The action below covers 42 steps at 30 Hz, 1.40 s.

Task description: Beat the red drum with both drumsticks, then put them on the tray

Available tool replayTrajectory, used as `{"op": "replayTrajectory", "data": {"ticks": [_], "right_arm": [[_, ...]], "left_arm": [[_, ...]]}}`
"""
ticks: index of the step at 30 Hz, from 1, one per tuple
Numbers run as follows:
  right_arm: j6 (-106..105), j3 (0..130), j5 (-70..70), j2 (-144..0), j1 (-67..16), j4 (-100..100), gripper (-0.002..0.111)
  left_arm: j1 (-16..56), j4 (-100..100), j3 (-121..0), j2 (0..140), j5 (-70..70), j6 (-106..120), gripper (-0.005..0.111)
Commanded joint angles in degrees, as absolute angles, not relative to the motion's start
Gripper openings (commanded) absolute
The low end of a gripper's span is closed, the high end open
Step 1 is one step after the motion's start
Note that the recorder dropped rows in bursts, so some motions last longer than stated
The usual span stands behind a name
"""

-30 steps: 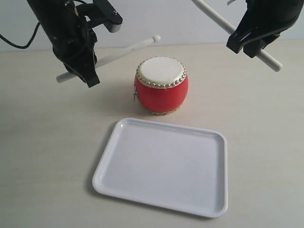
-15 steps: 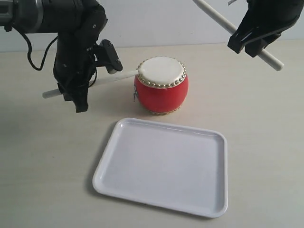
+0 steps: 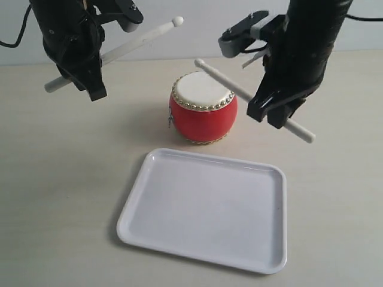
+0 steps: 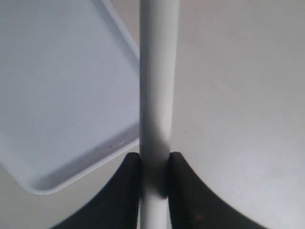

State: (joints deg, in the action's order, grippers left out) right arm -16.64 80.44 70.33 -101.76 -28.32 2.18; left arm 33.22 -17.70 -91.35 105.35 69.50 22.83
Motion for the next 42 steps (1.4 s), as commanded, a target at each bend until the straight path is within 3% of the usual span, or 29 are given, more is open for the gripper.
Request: {"op": "replayTrajectory", "data": {"ticks": [1, 16, 29, 42], "right_arm": [[-9.2, 80.2, 70.0, -109.7, -28.7, 12.3, 0.0], [-8.5, 83.2, 70.0, -91.8, -28.7, 14.5, 0.0], [-8.8, 83.2, 70.0, -92.9, -28.7, 15.6, 0.0], [-12.6, 83.2, 70.0, -97.5, -28.7, 9.4, 0.0]], "left_arm": [[33.1, -16.7, -90.0, 104.7, 70.0, 21.4, 0.0], [33.3, -16.9, -88.9, 105.7, 63.4, 26.5, 0.0], [36.4, -25.1, -91.6, 120.6, 67.4, 28.7, 0.0], [37.1, -28.6, -92.8, 110.4, 70.0, 23.4, 0.0]]}}
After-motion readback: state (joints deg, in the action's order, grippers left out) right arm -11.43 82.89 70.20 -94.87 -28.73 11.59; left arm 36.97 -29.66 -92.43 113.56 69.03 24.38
